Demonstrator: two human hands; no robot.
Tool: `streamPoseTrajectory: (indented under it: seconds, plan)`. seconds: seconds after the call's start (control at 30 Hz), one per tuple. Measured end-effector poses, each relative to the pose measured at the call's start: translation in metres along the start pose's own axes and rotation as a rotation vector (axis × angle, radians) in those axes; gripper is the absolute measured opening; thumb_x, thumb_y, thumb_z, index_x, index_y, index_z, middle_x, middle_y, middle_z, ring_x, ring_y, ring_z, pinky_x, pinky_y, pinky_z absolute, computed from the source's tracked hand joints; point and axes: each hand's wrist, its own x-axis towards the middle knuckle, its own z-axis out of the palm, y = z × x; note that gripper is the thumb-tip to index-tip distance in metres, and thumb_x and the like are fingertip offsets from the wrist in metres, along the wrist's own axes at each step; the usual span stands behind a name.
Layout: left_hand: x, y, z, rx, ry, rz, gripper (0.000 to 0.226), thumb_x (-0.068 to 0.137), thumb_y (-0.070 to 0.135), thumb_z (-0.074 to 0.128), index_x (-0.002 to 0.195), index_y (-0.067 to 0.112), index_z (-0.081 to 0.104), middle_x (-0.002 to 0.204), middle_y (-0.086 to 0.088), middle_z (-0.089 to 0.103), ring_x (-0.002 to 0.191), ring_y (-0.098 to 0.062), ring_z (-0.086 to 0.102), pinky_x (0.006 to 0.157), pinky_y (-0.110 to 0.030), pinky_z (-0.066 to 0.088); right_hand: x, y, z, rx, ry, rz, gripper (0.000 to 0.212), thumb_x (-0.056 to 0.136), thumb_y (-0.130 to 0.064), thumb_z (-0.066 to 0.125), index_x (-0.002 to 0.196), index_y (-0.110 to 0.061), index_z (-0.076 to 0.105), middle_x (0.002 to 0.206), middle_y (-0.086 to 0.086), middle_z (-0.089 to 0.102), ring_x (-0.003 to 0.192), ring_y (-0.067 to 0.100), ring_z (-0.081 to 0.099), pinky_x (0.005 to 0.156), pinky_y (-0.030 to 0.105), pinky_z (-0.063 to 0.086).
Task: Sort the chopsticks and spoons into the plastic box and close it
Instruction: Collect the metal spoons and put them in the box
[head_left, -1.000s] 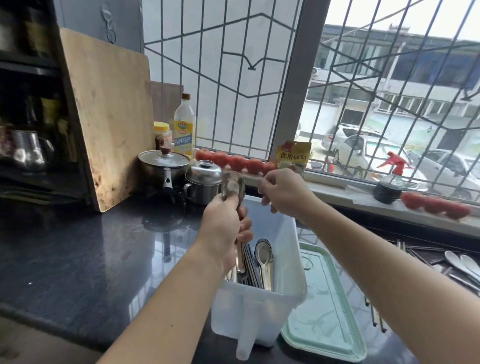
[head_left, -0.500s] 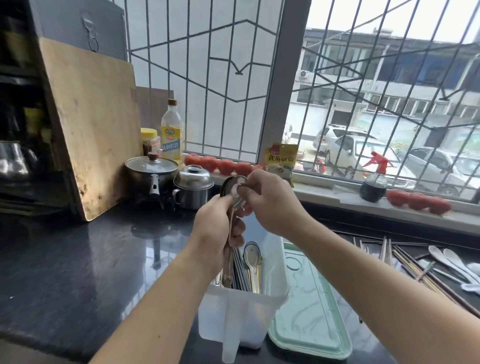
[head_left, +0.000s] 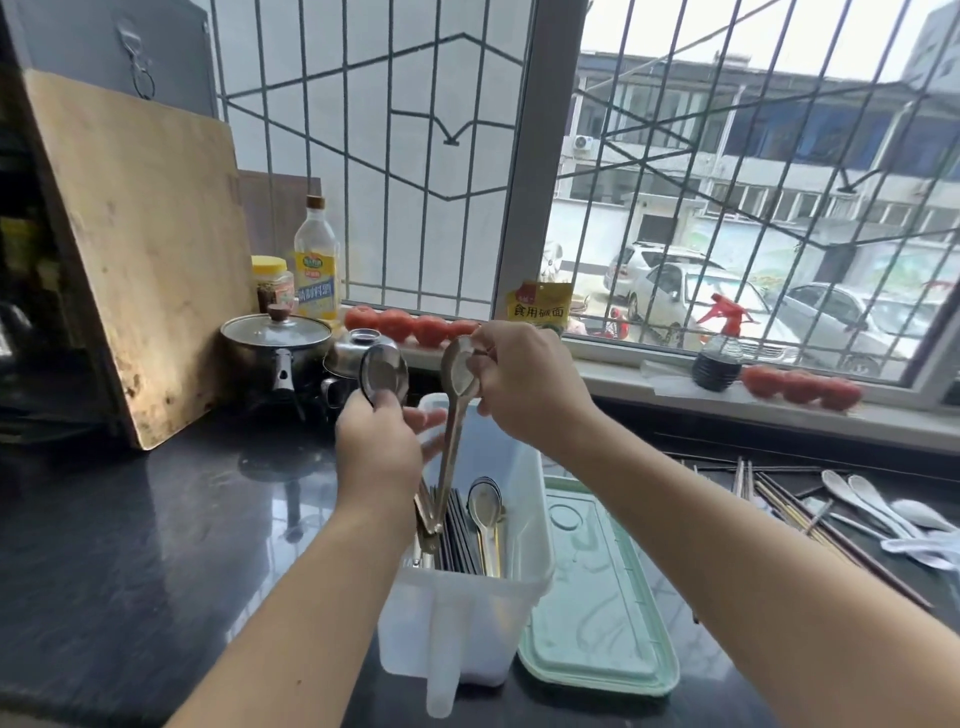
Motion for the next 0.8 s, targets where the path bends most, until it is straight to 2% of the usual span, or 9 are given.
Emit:
streamPoseTrajectory:
  seconds: [0.07, 0.17, 0.27, 0.33, 0.43, 0.5, 0.6, 0.7, 0.8]
  plan:
    - [0.005, -0.002, -0.004, -0.067, 0.096, 0.005, 0.027, 0.112, 0.021, 0.036, 0.094, 0.010, 0.052, 0.077, -0.005, 0.047, 0.069, -0.018, 0.062, 0.064, -0.032, 0.058, 0.007, 0.015, 0.000, -0.045, -0.043, 0.095, 0.018, 0.095, -0.010, 0.054, 0.087, -0.021, 0.066, 0.078, 0.000, 0.069, 0.067, 0.022, 0.070, 0.067, 0.044, 0.061]
    - [0.007, -0.002, -0.006, -0.183, 0.085, -0.032, 0.027, 0.112, 0.023, 0.039, 0.089, 0.014, 0.049, 0.069, 0.002, 0.039, 0.051, -0.012, 0.039, 0.048, -0.027, 0.041, 0.011, 0.030, 0.009, -0.153, -0.311, 0.200, 0.018, 0.093, -0.004, 0.051, 0.087, -0.012, 0.066, 0.078, 0.008, 0.072, 0.069, 0.025, 0.074, 0.066, 0.045, 0.063]
    - [0.007, -0.001, -0.007, -0.207, 0.062, -0.041, 0.026, 0.111, 0.016, 0.036, 0.086, 0.014, 0.043, 0.068, 0.002, 0.038, 0.043, -0.010, 0.031, 0.040, -0.025, 0.028, 0.011, 0.030, 0.026, -0.269, -0.546, 0.205, 0.009, 0.089, -0.001, 0.062, 0.093, -0.003, 0.070, 0.082, 0.014, 0.075, 0.074, 0.027, 0.076, 0.072, 0.045, 0.064]
    - [0.007, -0.002, -0.007, -0.197, 0.043, -0.033, 0.027, 0.111, 0.016, 0.037, 0.083, 0.015, 0.040, 0.067, 0.001, 0.038, 0.043, -0.011, 0.029, 0.040, -0.025, 0.027, 0.015, 0.028, 0.037, -0.351, -0.641, 0.205, 0.016, 0.088, -0.003, 0.069, 0.104, -0.002, 0.070, 0.092, 0.014, 0.076, 0.078, 0.026, 0.075, 0.073, 0.041, 0.064]
    - [0.008, -0.003, -0.006, -0.159, 0.017, -0.036, 0.028, 0.110, 0.017, 0.039, 0.083, 0.015, 0.038, 0.067, 0.001, 0.038, 0.044, -0.011, 0.027, 0.040, -0.026, 0.026, 0.025, 0.028, 0.051, -0.405, -0.737, 0.215, 0.025, 0.081, -0.003, 0.078, 0.105, -0.002, 0.069, 0.083, 0.011, 0.075, 0.064, 0.020, 0.074, 0.065, 0.035, 0.064]
    - [0.007, -0.003, -0.006, -0.144, 0.014, -0.045, 0.029, 0.111, 0.018, 0.040, 0.082, 0.015, 0.038, 0.067, 0.001, 0.038, 0.045, -0.012, 0.027, 0.039, -0.026, 0.026, 0.028, 0.031, 0.060, -0.560, -0.798, 0.162, 0.017, 0.079, -0.009, 0.082, 0.086, -0.003, 0.068, 0.067, 0.005, 0.070, 0.056, 0.015, 0.069, 0.060, 0.031, 0.060]
    - [0.006, -0.002, -0.005, -0.138, 0.005, -0.053, 0.028, 0.110, 0.016, 0.039, 0.082, 0.014, 0.038, 0.067, 0.001, 0.038, 0.045, -0.012, 0.026, 0.039, -0.025, 0.025, 0.030, 0.043, 0.077, -0.685, -0.885, 0.104, 0.022, 0.090, -0.010, 0.071, 0.072, -0.008, 0.058, 0.061, -0.001, 0.072, 0.056, 0.013, 0.069, 0.070, 0.033, 0.060]
    - [0.005, -0.001, -0.005, -0.143, 0.000, -0.056, 0.028, 0.110, 0.014, 0.038, 0.082, 0.013, 0.039, 0.065, 0.001, 0.039, 0.044, -0.011, 0.027, 0.039, -0.024, 0.026, 0.033, 0.048, 0.085, -0.740, -0.915, 0.072, 0.019, 0.090, -0.015, 0.074, 0.078, -0.009, 0.060, 0.060, -0.002, 0.068, 0.062, 0.015, 0.070, 0.069, 0.032, 0.056]
    - [0.005, -0.001, -0.005, -0.136, -0.001, -0.056, 0.029, 0.110, 0.015, 0.039, 0.081, 0.014, 0.039, 0.064, 0.001, 0.038, 0.044, -0.011, 0.027, 0.039, -0.025, 0.026, 0.032, 0.049, 0.088, -0.809, -0.881, -0.023, 0.005, 0.094, -0.011, 0.068, 0.094, -0.007, 0.065, 0.072, 0.000, 0.052, 0.078, 0.025, 0.056, 0.071, 0.035, 0.046]
